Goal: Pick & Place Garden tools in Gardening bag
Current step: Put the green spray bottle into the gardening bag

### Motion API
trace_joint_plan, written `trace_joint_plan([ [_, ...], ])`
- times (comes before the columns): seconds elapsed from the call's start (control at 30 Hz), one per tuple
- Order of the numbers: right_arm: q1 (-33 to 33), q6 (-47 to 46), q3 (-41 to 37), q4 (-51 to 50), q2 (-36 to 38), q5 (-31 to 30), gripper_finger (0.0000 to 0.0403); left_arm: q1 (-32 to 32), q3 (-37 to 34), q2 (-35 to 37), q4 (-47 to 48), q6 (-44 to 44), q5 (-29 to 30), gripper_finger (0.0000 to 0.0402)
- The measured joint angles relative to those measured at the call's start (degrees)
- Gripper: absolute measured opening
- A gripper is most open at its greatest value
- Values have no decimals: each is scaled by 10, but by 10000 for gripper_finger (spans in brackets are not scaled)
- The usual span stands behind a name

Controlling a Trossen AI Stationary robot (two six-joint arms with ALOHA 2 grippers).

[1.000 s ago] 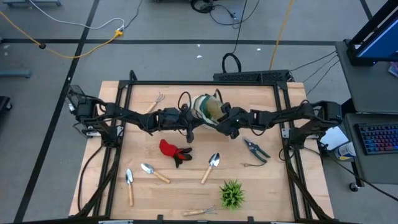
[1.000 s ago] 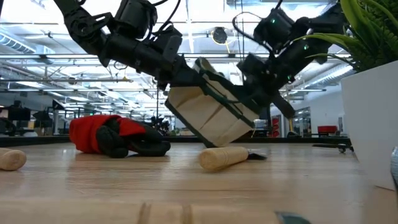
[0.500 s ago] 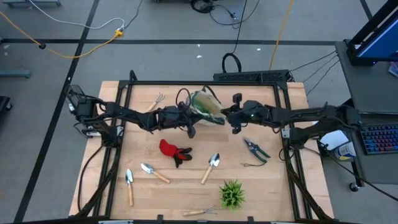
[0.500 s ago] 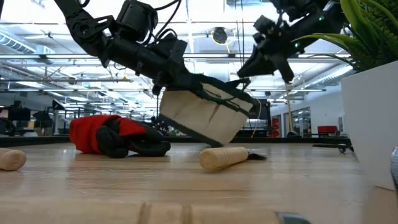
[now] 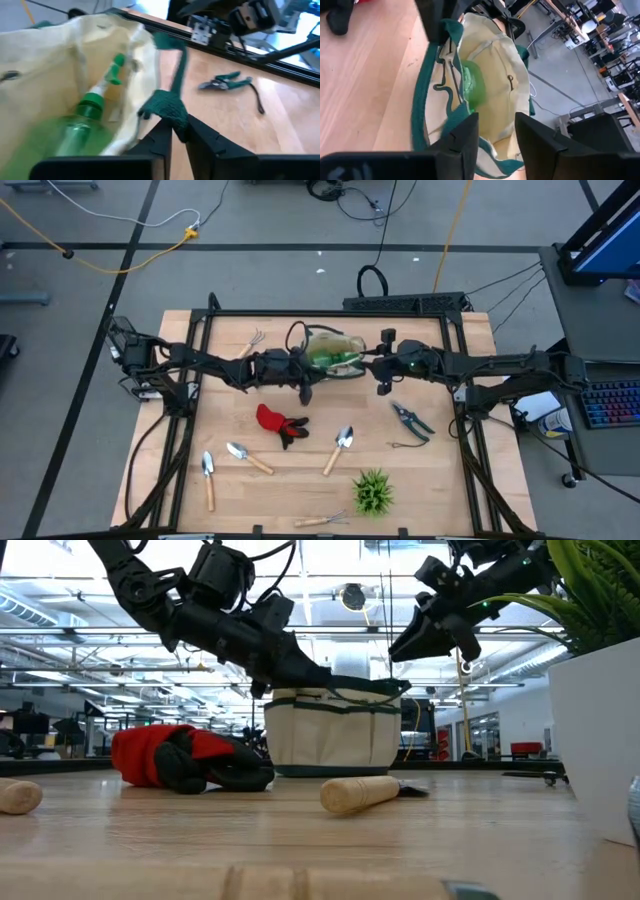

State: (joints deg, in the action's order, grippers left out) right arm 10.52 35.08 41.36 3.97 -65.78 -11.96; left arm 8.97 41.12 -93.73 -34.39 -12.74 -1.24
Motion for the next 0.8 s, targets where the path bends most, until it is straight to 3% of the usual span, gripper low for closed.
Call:
trace_joint_plan([
  [0.3, 0, -21, 0, -39, 0, 2, 136, -13, 0, 23, 1, 17, -59, 81],
  [0.6, 2, -6, 0, -42, -2, 19, 133, -15, 0, 119, 15, 64, -35, 81],
  [0.8, 12, 24, 0, -20, -28, 43, 133, 6, 42, 120, 70, 51, -55, 81],
])
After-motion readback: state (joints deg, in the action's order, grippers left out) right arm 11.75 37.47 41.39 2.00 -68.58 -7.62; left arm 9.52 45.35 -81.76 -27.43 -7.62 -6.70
